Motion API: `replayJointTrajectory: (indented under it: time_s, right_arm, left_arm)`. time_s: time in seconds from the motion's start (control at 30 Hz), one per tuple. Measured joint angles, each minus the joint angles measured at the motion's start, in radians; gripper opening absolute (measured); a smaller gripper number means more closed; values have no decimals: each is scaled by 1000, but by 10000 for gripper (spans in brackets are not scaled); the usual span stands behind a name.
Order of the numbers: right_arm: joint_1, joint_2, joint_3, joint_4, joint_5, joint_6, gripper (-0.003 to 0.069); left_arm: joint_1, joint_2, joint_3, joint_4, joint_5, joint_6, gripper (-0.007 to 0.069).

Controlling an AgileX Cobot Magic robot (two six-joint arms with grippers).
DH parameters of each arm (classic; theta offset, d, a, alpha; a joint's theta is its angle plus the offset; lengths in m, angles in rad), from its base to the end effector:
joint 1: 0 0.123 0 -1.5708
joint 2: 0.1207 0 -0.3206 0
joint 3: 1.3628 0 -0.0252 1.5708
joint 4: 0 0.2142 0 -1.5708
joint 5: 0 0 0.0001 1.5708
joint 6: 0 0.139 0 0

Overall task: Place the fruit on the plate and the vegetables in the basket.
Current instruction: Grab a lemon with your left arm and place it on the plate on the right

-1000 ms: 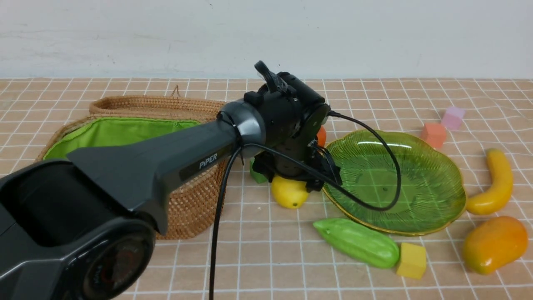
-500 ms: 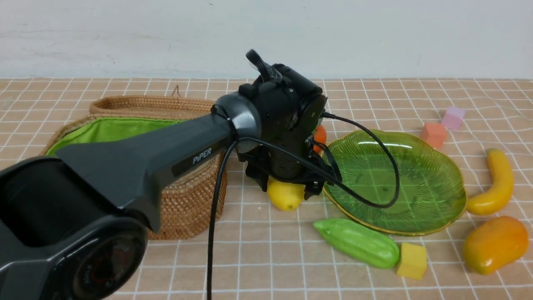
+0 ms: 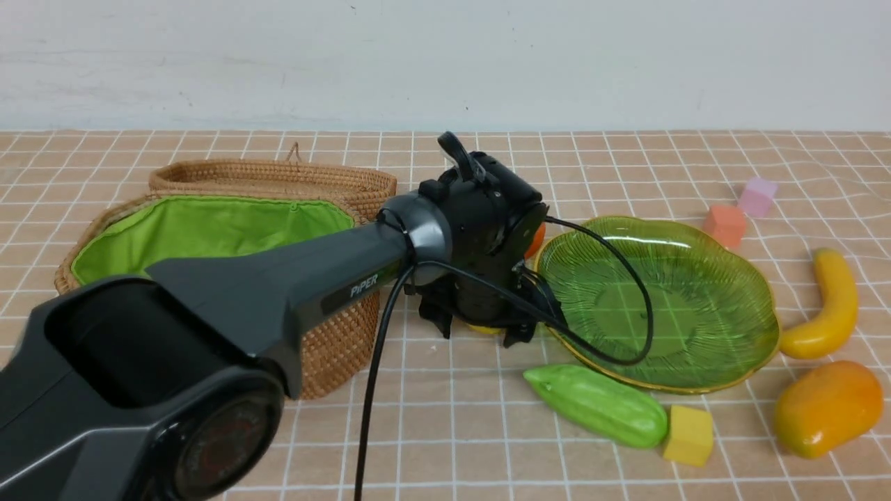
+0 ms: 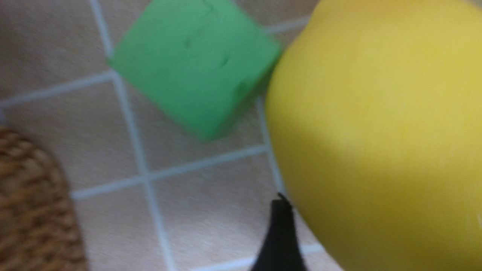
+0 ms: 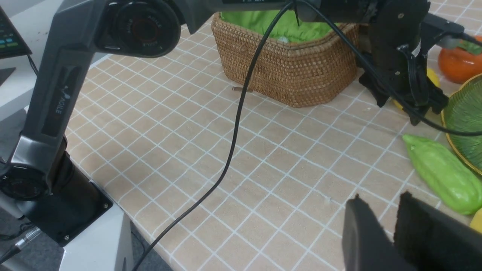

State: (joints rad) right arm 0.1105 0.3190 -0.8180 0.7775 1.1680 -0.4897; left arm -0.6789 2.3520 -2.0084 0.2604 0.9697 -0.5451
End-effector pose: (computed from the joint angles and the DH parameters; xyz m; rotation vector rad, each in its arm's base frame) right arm -0.0396 0.0859 0.3531 -0.6618 1.8549 0.6955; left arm 0.4178 -0.2991 0.1648 0.3318 2.7042 -0.0030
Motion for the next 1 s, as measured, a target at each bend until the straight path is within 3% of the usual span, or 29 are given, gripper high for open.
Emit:
replayJointTrajectory:
  time_s: [0.1, 0.3, 0.37, 0.53, 0.77, 0.87, 0.9, 1.0]
  right_arm:
    - [0, 0, 0, 0, 1, 0, 163]
    - [0, 0, 0, 0, 0, 0, 169]
    - [0, 0, 0, 1, -3, 0, 169]
    - [0, 0, 0, 1, -4, -5, 172]
    - [0, 0, 0, 0, -13, -18, 172]
    - [0, 0, 0, 0, -42, -19, 172]
    - [0, 0, 0, 1, -55, -19, 172]
    - [0, 0, 0, 1, -58, -21, 172]
  left_arm:
    - [0, 0, 0, 30, 1, -8, 432]
    - [0, 0, 0, 115, 21, -52, 33]
    - [0, -5, 0, 128, 24, -53, -13]
    - [-1, -32, 0, 132, 96, -48, -13]
    - [-40, -123, 2, 122, 196, 59, -2]
    - [-39, -142, -43, 97, 188, 115, 62]
    - [-25, -135, -86, 66, 188, 144, 143]
    - [7, -101, -164, 4, 173, 195, 290]
